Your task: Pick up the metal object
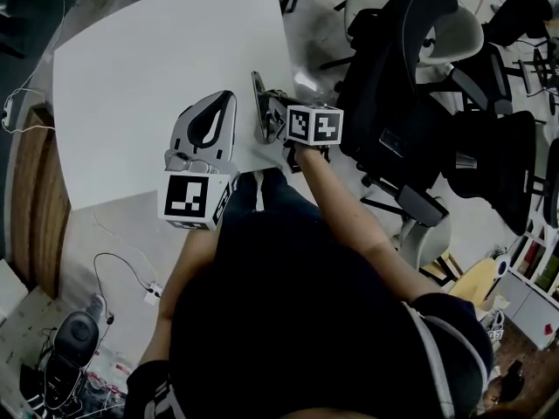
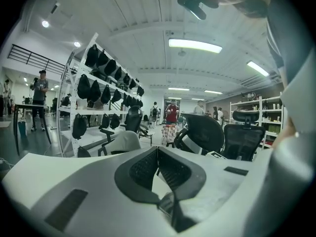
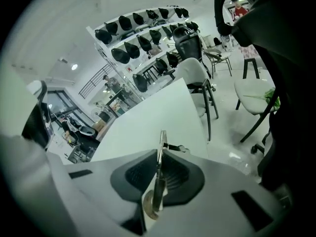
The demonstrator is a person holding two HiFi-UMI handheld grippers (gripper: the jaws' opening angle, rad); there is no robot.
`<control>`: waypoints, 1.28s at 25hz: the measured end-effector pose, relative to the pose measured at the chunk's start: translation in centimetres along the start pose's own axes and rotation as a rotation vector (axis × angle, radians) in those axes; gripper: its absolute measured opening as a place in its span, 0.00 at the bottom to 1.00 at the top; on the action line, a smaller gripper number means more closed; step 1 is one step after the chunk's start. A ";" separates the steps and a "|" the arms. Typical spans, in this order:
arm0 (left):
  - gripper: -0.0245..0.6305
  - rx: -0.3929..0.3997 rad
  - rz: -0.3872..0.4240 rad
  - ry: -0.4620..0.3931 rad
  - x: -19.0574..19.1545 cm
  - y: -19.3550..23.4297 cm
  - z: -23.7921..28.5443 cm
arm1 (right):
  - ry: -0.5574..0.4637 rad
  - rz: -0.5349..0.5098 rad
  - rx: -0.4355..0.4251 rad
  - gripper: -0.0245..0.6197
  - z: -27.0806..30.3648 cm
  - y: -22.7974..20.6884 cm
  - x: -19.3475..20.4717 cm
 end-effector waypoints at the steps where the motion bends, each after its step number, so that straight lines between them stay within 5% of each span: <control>1: 0.07 -0.002 0.000 -0.001 0.0 0.0 -0.1 | -0.004 0.003 -0.010 0.10 -0.1 0.3 -0.1; 12: 0.07 -0.019 0.001 -0.025 -0.5 0.2 -0.7 | -0.130 -0.151 -0.026 0.09 -3.2 3.2 -2.5; 32: 0.07 -0.112 0.053 -0.192 -7.2 2.1 -2.0 | -0.783 -0.578 -0.108 0.09 -17.8 16.6 -11.5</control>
Point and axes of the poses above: the fingertips, and each gripper's own axes: z forward along the fingers, y to its left, x out of its underside, the point moved 8 cm from there along -z, backward along the fingers, and after that the axes turned 5 degrees about z, right-handed, at the moved point
